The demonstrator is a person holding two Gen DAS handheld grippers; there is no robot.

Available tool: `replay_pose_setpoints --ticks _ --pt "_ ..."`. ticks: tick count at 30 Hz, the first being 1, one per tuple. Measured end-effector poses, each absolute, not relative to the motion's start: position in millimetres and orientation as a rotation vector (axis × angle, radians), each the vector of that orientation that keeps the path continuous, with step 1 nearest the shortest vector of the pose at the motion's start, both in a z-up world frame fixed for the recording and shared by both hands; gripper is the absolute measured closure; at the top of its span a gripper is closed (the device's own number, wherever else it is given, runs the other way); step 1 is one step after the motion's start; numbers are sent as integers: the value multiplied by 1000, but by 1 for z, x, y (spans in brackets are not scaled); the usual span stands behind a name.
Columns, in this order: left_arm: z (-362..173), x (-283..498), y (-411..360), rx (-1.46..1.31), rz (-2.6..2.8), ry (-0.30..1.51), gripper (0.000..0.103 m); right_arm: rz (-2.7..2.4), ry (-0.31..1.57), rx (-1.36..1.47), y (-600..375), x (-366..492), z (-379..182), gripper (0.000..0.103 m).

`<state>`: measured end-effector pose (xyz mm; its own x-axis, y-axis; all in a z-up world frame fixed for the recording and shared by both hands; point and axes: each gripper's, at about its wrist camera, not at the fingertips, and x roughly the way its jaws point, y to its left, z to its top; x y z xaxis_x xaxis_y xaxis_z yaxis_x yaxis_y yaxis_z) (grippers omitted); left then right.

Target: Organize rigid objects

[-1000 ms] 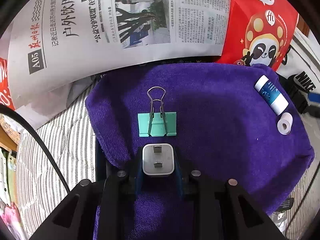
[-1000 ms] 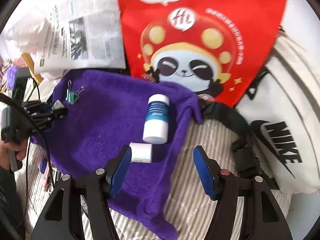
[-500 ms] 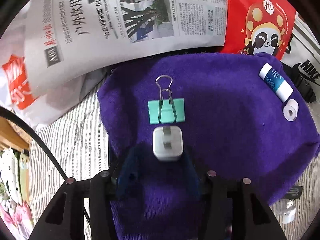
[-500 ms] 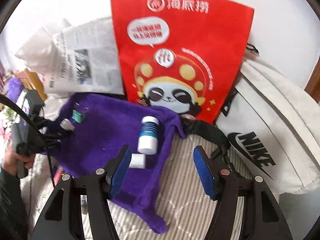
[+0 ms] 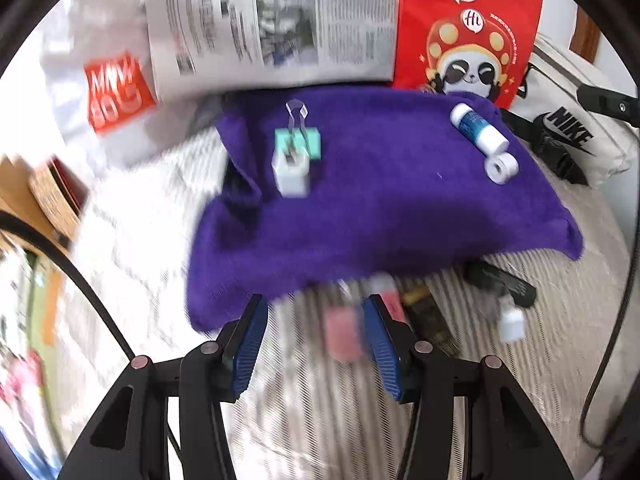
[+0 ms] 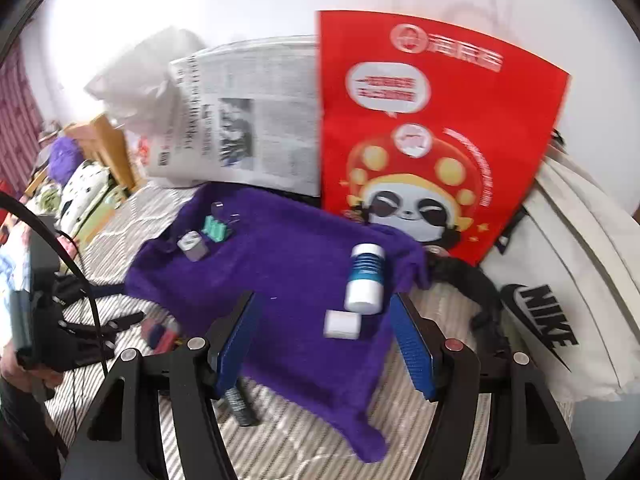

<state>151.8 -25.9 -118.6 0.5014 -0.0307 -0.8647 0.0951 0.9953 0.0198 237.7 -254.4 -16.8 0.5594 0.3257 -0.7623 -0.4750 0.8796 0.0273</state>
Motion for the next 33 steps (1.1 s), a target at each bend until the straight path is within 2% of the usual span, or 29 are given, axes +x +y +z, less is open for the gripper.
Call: replay_pose_setpoints --ticks 7,20,23,31,33 --pt "-139 152 -25 11 -97 1053 55 494 857 -214 -246 199 -15 36" --pt "-154 146 -18 71 -52 1047 55 498 937 -238 -248 123 -81 36" --pt "-154 148 -21 60 -73 1032 69 506 967 -247 -243 121 -96 36" --pt "-155 144 -14 58 -104 1011 69 517 963 -295 -231 134 -119 36" --pt "-154 143 -13 62 -105 1005 69 509 969 -328 -226 140 -126 40"
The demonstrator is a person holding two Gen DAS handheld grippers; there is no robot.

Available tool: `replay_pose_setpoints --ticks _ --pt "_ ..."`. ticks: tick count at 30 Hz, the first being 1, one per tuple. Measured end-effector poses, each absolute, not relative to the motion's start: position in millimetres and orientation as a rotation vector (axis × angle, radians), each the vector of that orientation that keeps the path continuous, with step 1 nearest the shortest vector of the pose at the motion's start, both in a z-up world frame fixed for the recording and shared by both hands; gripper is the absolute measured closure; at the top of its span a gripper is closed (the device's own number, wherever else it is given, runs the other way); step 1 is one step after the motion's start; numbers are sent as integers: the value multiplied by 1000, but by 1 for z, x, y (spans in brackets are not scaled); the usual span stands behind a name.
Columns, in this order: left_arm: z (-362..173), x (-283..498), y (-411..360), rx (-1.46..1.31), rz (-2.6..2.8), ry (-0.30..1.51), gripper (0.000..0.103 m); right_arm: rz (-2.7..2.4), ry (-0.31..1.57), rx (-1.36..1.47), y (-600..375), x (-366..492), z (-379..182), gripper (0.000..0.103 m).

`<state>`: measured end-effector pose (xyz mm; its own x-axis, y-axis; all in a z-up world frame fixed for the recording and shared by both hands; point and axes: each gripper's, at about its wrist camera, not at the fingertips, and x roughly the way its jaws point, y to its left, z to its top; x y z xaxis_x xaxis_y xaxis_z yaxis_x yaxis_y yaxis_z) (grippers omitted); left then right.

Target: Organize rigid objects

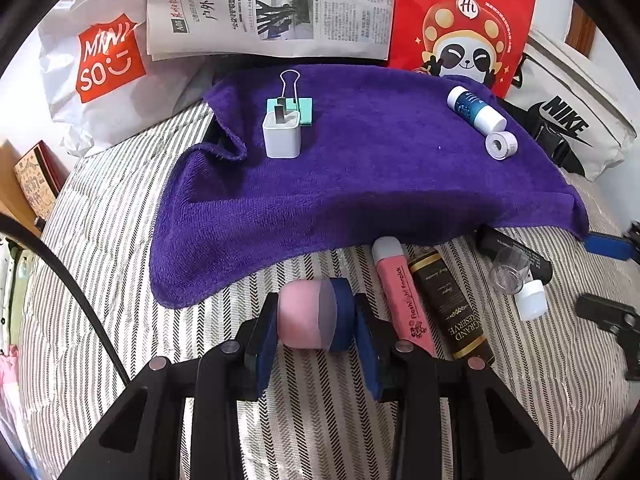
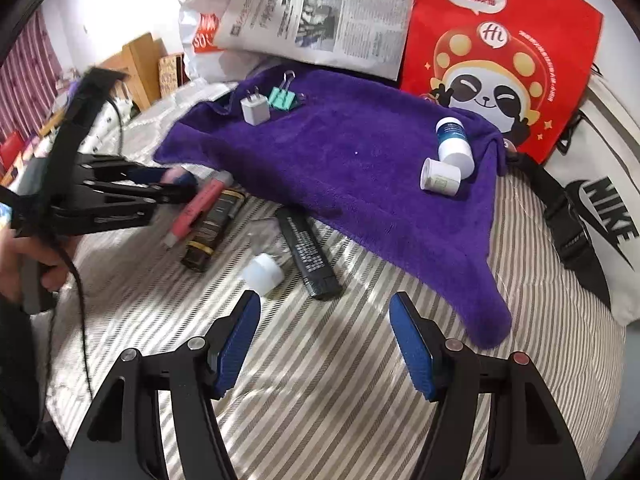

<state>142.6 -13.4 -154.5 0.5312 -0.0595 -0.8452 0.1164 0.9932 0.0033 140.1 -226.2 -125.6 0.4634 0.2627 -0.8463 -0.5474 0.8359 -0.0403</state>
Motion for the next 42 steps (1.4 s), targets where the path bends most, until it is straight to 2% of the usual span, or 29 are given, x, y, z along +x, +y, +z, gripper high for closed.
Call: replay_pose_setpoints --ticks 1,3,5,11,18,26,35,42 --pt "-154 142 -14 62 -101 1004 69 513 975 -351 -223 143 -130 42" --pt "-154 141 -15 64 -97 1001 69 518 991 -387 -217 149 -139 56" --pt "-155 142 -15 62 -98 996 69 513 1006 -409 -213 155 -146 61" --pt "-155 141 -14 57 -105 981 69 550 983 -449 -199 163 -149 62" --pt "-156 139 -14 65 -109 962 69 579 895 -387 -198 160 -154 71" --pt "-156 140 -14 75 -115 962 68 582 995 -327 -206 160 -150 79" --pt "-157 139 -16 81 -111 960 68 589 1035 -359 -200 159 -150 79" --pt "-157 138 -16 76 -113 953 69 561 1012 -410 -192 154 -150 82"
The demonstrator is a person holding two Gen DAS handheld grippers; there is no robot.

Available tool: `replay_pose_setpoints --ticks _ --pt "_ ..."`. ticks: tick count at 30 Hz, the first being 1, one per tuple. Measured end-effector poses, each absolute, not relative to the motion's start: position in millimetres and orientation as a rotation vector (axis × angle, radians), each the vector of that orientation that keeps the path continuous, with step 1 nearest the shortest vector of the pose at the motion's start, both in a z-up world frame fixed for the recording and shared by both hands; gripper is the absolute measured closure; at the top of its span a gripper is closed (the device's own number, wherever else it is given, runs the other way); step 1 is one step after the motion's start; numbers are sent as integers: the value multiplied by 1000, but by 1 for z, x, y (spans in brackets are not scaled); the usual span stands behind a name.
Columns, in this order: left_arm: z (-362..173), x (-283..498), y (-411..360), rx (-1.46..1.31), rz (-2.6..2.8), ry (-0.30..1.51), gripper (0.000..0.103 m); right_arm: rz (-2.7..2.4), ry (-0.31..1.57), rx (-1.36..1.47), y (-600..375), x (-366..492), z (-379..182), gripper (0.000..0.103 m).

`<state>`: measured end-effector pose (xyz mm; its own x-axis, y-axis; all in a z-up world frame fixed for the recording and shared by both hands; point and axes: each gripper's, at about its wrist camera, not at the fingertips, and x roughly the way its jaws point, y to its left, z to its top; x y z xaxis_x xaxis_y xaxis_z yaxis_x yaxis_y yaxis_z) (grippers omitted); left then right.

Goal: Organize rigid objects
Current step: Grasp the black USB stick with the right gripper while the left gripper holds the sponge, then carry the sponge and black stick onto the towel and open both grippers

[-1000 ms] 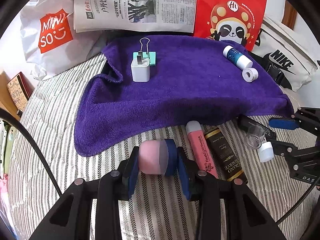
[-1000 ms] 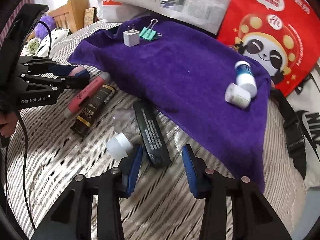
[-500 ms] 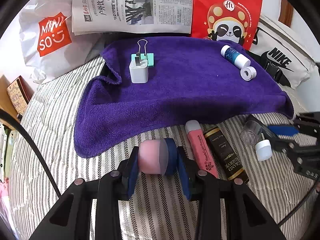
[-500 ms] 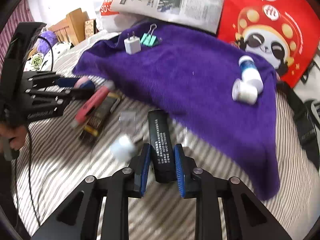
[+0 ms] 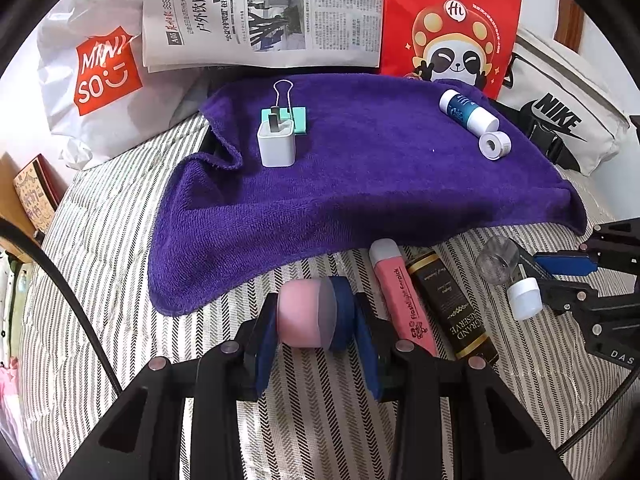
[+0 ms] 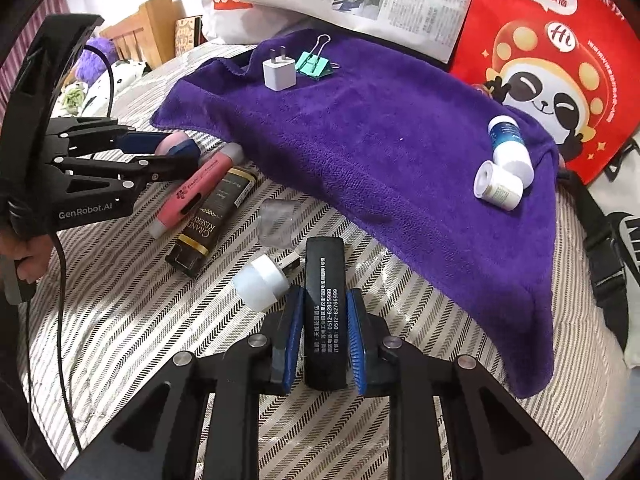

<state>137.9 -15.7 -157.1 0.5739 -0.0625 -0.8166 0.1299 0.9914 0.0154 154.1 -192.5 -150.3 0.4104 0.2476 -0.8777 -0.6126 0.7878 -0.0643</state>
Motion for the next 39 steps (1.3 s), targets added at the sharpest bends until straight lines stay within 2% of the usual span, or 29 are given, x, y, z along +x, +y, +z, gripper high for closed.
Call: replay_pose_setpoints --ticks 13,22,29,39 --pt "-155 133 -13 62 -101 968 69 485 1034 -321 -223 140 -143 82" --pt "-136 126 1 1 -112 954 69 484 957 -289 -234 144 -100 82" --pt "-112 137 10 -2 -125 933 69 501 890 -286 -222 175 -67 82" --pt "-92 199 3 23 -163 939 69 452 868 -249 -217 252 -52 82"
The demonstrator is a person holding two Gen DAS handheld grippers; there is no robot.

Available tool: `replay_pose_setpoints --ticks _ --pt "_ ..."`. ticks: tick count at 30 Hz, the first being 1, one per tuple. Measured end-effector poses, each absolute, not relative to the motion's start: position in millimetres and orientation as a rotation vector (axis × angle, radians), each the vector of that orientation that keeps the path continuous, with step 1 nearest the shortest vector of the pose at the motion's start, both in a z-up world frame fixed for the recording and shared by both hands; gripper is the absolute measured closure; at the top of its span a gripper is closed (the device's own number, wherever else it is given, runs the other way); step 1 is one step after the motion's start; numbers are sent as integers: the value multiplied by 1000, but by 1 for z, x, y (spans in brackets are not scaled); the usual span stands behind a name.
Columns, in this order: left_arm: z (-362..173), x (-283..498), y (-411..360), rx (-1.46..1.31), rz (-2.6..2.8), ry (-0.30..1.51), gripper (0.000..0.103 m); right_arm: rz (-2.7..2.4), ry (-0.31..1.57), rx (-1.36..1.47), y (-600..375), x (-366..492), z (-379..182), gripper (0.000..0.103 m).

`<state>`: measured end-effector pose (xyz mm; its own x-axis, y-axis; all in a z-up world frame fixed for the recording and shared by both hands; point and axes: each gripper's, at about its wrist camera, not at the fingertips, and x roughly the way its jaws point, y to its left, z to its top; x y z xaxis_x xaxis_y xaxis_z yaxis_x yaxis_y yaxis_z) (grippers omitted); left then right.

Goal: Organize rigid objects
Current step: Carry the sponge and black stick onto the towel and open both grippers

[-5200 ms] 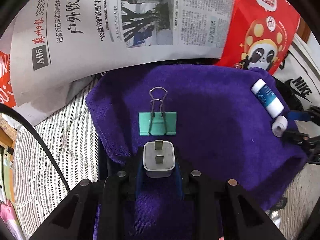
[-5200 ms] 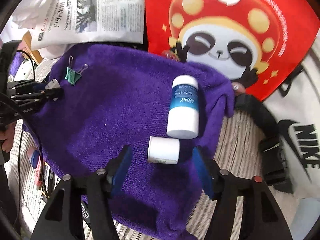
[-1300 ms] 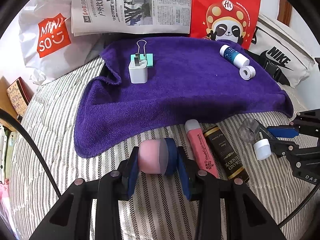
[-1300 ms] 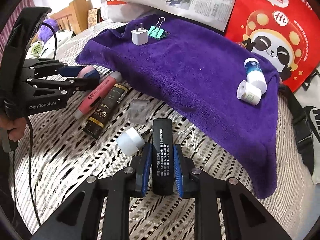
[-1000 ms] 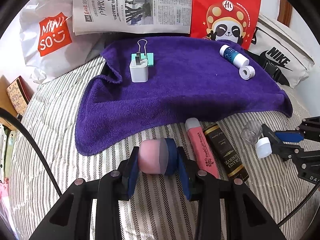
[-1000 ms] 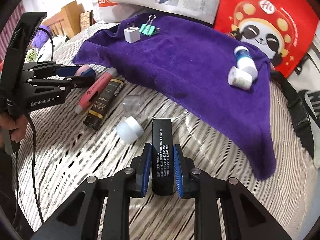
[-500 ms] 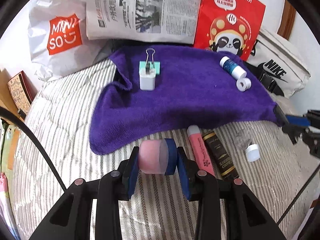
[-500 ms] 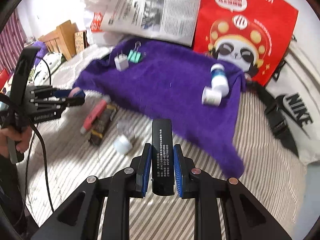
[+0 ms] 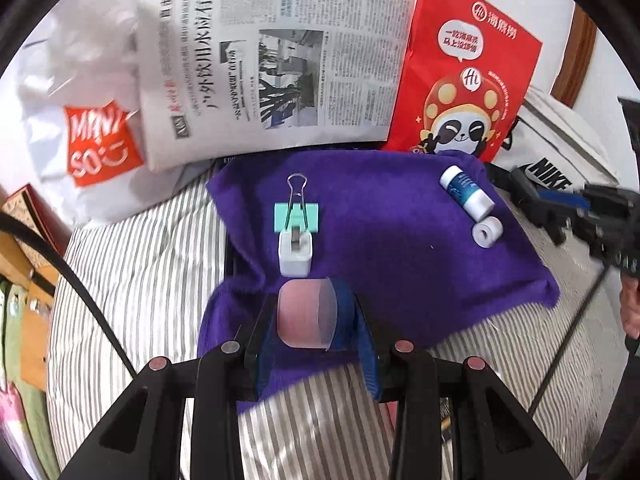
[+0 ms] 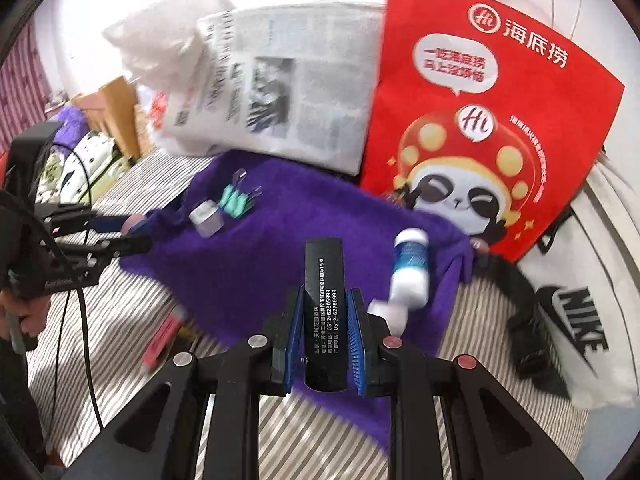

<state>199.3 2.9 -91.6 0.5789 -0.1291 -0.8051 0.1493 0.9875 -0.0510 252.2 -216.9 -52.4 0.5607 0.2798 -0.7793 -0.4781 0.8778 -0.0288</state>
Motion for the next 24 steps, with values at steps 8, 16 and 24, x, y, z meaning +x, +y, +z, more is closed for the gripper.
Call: replay_pose_setpoints --ticks 8,16,24 --pt "-115 219 3 11 -157 970 69 370 911 -177 -229 308 -74 82" --pt "-128 222 5 -12 -172 982 69 382 949 -187 -228 322 -95 82" --pt "-136 224 4 -9 -175 988 69 384 955 -173 -215 333 -109 82"
